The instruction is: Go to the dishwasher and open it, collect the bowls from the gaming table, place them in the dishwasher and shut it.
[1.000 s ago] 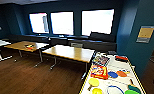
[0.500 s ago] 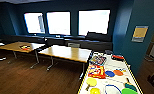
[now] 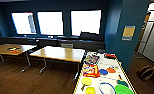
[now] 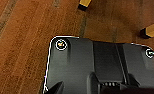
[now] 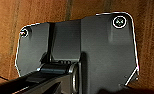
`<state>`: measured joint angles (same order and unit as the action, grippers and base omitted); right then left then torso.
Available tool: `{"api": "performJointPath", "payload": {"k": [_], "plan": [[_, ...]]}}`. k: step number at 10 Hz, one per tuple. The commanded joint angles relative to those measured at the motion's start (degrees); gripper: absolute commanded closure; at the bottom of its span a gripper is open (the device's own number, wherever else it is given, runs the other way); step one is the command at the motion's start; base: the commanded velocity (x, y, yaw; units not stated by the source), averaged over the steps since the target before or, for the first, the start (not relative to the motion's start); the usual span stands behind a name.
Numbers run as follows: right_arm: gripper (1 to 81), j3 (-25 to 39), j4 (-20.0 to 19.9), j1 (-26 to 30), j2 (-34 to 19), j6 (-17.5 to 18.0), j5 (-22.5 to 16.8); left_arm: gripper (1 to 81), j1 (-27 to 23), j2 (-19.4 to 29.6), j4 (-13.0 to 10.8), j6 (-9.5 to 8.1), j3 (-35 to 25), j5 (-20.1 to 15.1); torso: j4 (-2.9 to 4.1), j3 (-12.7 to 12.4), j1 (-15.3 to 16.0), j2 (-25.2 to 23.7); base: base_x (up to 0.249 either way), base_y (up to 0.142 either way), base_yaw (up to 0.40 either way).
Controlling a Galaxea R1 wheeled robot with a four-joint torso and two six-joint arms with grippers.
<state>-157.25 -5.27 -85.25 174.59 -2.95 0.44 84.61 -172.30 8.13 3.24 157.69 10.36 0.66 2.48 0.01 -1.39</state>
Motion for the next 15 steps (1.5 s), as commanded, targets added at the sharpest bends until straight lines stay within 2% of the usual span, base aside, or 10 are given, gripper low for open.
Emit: {"api": "performJointPath", "payload": {"k": [1,3,8,10,12,13,15], "plan": [[1.0,0.02,-0.09,3.11,0.17,0.05,-3.08,1.0,-2.92,0.29,-0.48,0.27,0.08,-2.54,0.0,0.0,0.0,0.0,0.0,0.0,-0.202],[1.0,0.28,-0.27,3.11,0.17,0.05,-3.08,1.0,-2.92,0.38,-0.57,0.27,0.17,-2.54,0.0,0.0,0.0,0.0,0.0,0.0,-0.203],[1.0,1.85,-0.28,3.02,-1.32,0.23,-3.08,1.0,-2.74,1.16,-0.57,0.44,-0.44,-3.15,0.0,0.0,-0.01,0.0,0.0,-0.02,0.0],[1.0,9.47,-0.71,2.67,-5.96,0.31,-2.46,1.0,-2.56,4.57,-0.57,0.45,-5.07,-3.42,0.0,0.0,-0.01,0.0,0.0,0.0,0.0],[1.0,19.33,-0.8,2.75,-12.38,0.49,-2.37,1.0,-2.56,11.35,-0.4,0.45,-15.36,-3.07,0.0,0.0,-0.01,0.0,0.0,0.0,0.0],[1.0,22.31,-1.06,2.93,-14.74,0.75,-2.37,1.0,-2.56,13.79,-0.22,0.36,-18.86,-2.98,0.0,0.0,-0.01,0.0,0.0,0.0,0.0],[1.0,29.23,-1.76,3.11,-20.09,0.84,-2.37,1.0,-2.56,17.58,-0.14,0.1,-23.18,-2.81,0.0,0.0,-0.01,0.0,0.0,0.0,0.0]]}}
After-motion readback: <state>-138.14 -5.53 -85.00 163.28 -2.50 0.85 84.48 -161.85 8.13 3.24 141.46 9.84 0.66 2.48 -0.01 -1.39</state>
